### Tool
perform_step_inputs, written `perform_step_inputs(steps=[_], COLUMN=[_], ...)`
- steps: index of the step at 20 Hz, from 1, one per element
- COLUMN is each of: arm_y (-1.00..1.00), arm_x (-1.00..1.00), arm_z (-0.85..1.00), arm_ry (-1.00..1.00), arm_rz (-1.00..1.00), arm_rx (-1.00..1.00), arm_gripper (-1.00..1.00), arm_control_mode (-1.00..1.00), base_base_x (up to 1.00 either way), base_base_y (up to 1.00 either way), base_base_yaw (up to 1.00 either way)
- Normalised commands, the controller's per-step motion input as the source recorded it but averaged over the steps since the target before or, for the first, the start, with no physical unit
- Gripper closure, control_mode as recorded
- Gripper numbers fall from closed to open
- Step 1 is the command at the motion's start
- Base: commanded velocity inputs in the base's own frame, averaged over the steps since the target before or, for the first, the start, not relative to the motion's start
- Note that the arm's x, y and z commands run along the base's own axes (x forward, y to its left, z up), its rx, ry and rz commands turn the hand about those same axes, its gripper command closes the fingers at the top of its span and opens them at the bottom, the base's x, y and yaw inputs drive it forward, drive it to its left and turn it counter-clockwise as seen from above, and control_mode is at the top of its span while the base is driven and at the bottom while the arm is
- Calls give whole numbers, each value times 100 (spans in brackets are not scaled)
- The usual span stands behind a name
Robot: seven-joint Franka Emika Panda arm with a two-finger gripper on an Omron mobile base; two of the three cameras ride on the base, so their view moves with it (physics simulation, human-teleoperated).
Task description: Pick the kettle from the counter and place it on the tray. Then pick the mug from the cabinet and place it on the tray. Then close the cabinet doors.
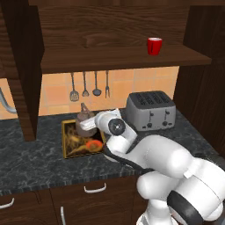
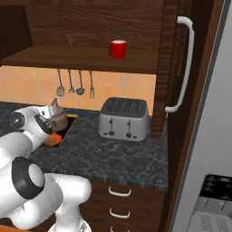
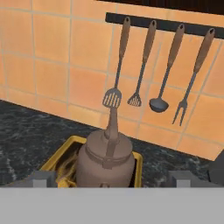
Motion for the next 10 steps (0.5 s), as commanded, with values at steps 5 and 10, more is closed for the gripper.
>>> perform_step_inputs(steps=[5, 10], arm_y=[-1, -9], arm_x=[-64, -13], arm_z=[98, 47], arm_ry=[21, 41], arm_rz=[-5, -10], arm_rx=[0, -2], arm_gripper=[-100, -100], arm_control_mode=[-100, -100], base_base_x=[0, 0], base_base_y=[0, 0], base_base_yaw=[0, 0])
